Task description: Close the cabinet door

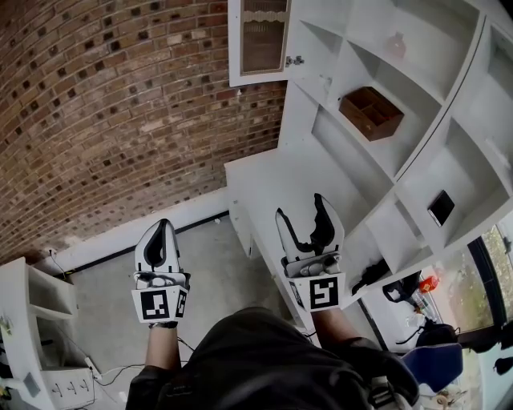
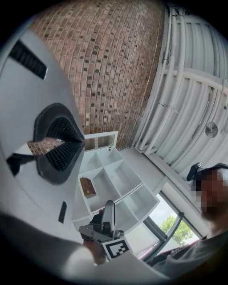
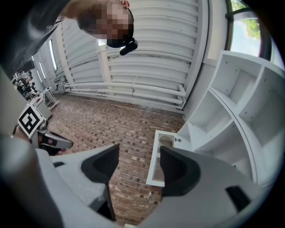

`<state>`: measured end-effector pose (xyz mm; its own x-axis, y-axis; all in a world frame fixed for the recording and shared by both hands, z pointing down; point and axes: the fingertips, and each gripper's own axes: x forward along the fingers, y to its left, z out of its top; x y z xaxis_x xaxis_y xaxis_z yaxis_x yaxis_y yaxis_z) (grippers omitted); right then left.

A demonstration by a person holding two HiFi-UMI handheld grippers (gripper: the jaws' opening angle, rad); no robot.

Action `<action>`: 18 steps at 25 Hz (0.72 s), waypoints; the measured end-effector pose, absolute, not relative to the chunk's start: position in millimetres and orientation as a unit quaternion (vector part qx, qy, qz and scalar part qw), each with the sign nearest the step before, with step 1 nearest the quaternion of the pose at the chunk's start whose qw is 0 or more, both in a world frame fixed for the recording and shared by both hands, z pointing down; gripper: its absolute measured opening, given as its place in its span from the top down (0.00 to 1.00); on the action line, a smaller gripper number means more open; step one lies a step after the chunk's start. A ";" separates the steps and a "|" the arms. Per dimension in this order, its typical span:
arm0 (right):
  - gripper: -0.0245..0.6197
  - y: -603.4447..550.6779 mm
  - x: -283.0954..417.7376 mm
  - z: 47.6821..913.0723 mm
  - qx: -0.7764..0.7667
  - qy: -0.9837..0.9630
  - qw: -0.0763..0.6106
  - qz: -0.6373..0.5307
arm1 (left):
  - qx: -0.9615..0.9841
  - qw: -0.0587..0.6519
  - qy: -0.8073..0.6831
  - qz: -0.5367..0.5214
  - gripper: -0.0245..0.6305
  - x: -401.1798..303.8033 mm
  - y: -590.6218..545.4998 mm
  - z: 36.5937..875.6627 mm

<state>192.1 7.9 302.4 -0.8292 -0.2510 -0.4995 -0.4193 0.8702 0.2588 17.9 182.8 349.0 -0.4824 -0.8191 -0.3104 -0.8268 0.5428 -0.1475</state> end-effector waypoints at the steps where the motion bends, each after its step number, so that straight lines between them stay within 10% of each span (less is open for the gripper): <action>1: 0.54 6.1 192.2 304.6 -0.179 0.940 0.230 0.179 | -0.477 0.172 0.862 0.011 0.96 18.1 181.6 350.6; 18: 0.54 -37.1 171.7 304.0 -0.157 0.943 0.237 0.172 | -0.460 0.150 0.875 -0.008 0.96 28.1 146.7 375.0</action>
